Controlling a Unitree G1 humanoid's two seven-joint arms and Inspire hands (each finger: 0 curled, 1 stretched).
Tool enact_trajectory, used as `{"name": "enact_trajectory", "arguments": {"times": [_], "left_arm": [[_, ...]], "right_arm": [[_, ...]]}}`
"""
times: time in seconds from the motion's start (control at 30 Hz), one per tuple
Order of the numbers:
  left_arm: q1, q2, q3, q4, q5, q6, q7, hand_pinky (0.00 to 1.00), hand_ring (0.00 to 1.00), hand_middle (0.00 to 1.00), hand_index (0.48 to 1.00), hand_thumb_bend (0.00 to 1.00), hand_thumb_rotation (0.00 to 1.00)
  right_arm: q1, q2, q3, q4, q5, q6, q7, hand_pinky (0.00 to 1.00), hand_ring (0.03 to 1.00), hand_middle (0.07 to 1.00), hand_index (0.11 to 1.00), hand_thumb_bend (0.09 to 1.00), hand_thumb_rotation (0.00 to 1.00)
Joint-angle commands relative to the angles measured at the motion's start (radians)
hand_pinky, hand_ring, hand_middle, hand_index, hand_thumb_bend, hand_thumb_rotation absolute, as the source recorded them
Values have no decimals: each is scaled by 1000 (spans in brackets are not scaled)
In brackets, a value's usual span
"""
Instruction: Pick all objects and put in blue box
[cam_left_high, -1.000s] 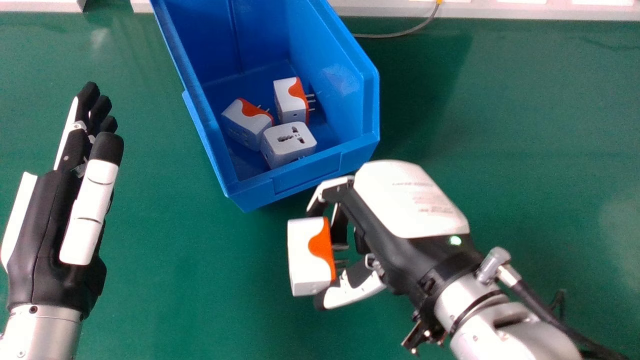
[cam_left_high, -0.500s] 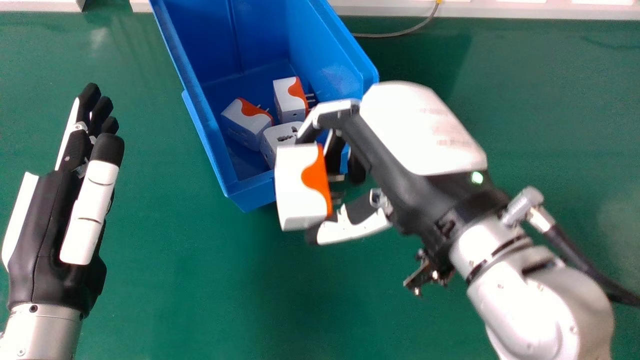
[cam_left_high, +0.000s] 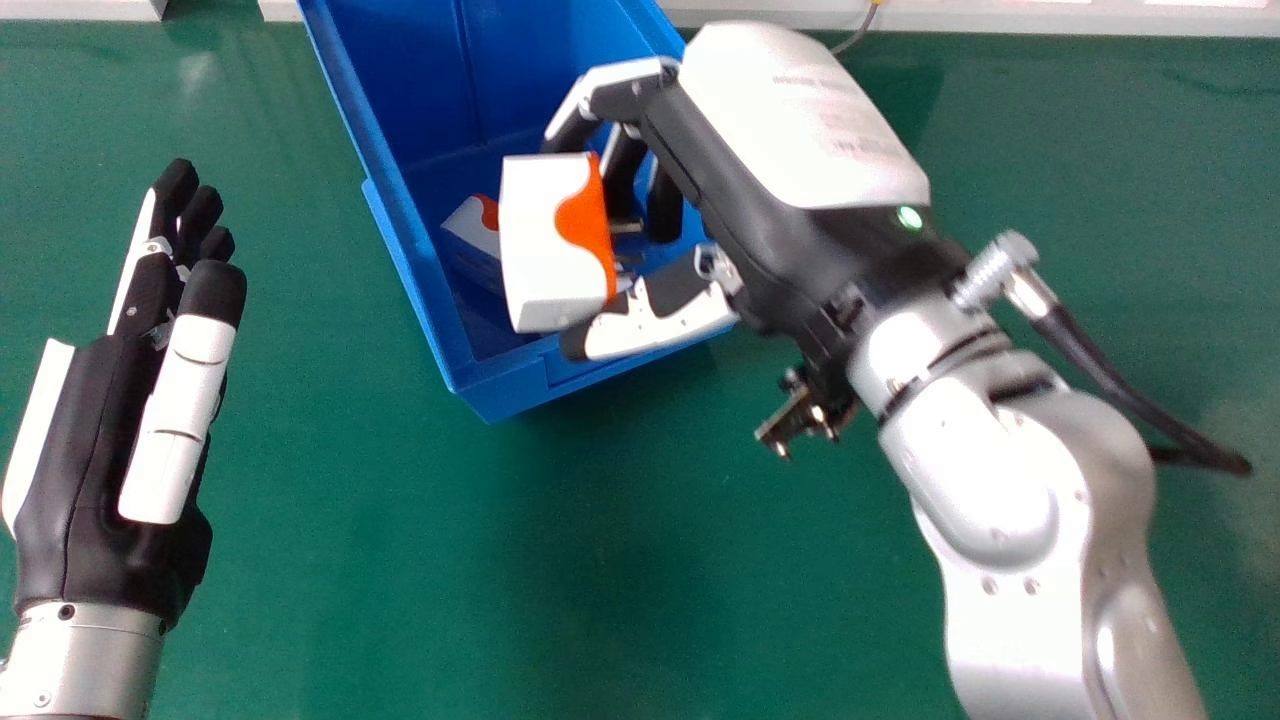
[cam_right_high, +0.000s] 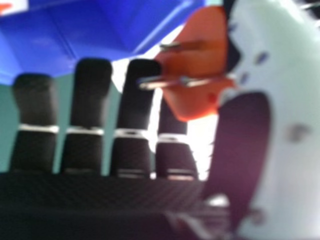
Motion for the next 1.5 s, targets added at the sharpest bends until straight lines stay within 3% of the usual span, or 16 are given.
{"name": "enact_trajectory", "arguments": {"times": [0.0,0.1,0.23,0.37,0.5,0.6,0.87,0.9,1.0,1.07,1.23,1.47], "left_arm": [[-4,14,2,-22,2,-13,0,1000,1000,1000,989,777,966],[-3,14,1,-27,-4,-8,-2,1000,1000,1000,989,773,974],[-6,14,1,-24,-2,-16,-1,1000,1000,1000,989,772,980],[-8,12,-1,-30,5,-5,11,1000,1000,998,985,770,980],[-8,26,-4,-34,3,2,2,1000,1000,998,985,773,984],[-12,26,-2,-27,-6,-9,-1,1000,1000,999,987,769,989],[-10,29,2,-26,-9,-17,-6,1000,1000,997,990,776,984],[-10,29,2,-25,-10,-19,-8,1000,1000,998,991,776,984],[-12,30,2,-26,-7,-17,-4,1000,1000,998,992,776,984],[-16,28,4,-20,-17,-23,-9,1000,1000,996,994,778,984],[-11,26,6,-27,-15,-14,-3,1000,1000,996,995,779,977],[2,26,13,-23,-40,-25,-18,1000,1000,996,997,784,969]], "right_arm": [[-72,28,-4,53,10,7,-43,280,387,489,568,497,0],[-156,55,6,228,15,1,-136,288,393,497,562,498,0],[-248,66,12,409,36,-6,-216,277,384,493,568,498,0],[-350,85,16,603,62,-4,-312,275,386,497,572,498,0],[-461,112,36,834,76,-10,-429,277,388,503,574,497,0],[-535,134,49,983,97,-4,-479,255,392,516,544,500,0],[-697,164,59,1299,167,-48,-589,220,397,521,512,506,0],[-709,166,61,1320,176,-47,-597,202,398,519,588,509,0],[-741,169,71,1374,191,-41,-605,184,398,518,657,511,0],[-754,167,78,1405,200,-39,-610,157,398,515,750,515,0],[-767,154,131,1456,184,-47,-634,144,397,514,698,519,0],[-764,135,135,1476,221,-85,-611,160,400,518,590,517,0]]}}
